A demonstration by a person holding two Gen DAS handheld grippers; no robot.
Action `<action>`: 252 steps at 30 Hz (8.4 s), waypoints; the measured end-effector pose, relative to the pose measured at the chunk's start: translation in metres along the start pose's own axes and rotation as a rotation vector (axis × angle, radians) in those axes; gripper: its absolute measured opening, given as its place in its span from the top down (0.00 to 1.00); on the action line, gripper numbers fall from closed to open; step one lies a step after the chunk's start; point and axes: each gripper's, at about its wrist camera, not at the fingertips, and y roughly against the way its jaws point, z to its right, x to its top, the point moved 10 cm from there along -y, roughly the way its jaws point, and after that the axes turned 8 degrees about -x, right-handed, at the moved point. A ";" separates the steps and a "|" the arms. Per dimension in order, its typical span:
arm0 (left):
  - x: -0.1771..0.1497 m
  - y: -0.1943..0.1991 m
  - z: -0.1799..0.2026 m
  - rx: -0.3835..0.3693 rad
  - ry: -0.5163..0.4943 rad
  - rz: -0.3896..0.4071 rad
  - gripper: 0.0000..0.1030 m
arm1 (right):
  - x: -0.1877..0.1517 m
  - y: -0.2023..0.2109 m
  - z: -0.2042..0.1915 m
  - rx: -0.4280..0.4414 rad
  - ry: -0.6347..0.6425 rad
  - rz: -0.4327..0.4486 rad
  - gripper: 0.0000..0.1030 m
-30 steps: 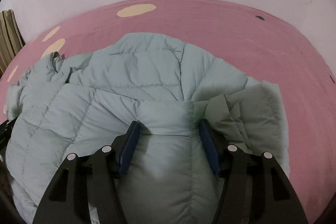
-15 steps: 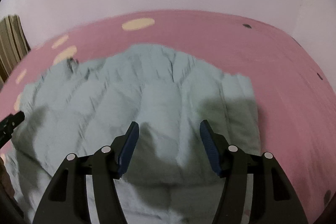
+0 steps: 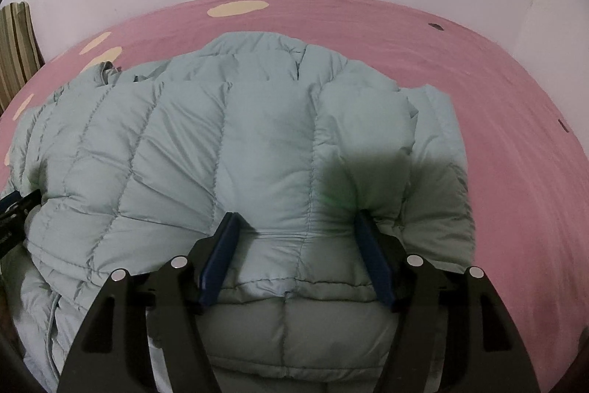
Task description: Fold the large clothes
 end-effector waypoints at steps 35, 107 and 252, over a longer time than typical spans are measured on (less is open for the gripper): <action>-0.215 0.205 -0.097 -0.257 0.215 -0.018 0.26 | -0.219 0.174 0.104 0.136 -0.186 -0.101 0.32; 0.043 0.060 -0.067 -0.256 0.216 0.063 0.69 | 0.022 0.032 0.064 0.314 -0.326 -0.036 0.77; 0.060 -0.005 -0.030 -0.061 0.090 0.085 0.32 | 0.061 -0.020 0.034 0.055 -0.136 0.068 0.33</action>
